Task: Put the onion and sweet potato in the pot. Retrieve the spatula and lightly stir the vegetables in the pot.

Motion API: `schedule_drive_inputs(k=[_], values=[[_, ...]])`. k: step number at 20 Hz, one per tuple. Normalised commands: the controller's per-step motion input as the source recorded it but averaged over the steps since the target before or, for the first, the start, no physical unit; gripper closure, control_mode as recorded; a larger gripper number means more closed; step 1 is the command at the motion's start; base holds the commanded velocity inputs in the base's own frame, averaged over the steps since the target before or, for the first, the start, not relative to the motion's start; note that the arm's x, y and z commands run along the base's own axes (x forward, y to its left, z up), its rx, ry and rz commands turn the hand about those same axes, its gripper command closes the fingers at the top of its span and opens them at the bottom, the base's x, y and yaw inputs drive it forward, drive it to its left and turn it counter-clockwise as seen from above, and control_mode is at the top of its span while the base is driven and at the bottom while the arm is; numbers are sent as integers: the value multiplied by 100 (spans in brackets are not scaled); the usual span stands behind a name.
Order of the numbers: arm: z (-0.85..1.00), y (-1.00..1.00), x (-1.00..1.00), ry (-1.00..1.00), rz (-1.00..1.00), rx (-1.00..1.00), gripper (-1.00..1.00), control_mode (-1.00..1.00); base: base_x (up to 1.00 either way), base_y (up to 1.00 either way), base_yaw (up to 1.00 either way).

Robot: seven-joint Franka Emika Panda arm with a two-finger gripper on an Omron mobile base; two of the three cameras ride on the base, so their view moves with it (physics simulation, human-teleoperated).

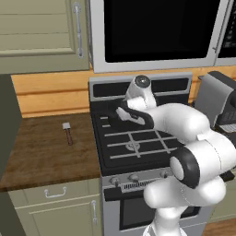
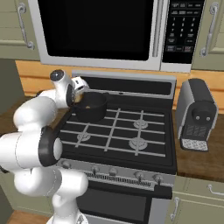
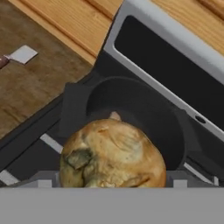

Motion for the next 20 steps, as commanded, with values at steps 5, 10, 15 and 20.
schedule_drive_inputs(k=[5, 10, 15, 20], values=[[-10, -18, 84, 7, 0, 0, 100, -100, 0, 0, 0], [-49, 0, 69, 10, 0, 0, 100, -100, 0, 0, 0], [-53, 0, 64, 7, 0, 0, 100, -100, 0, 0, 0], [-36, -2, 45, 2, 0, 0, -100, -100, 0, 0, 0]])
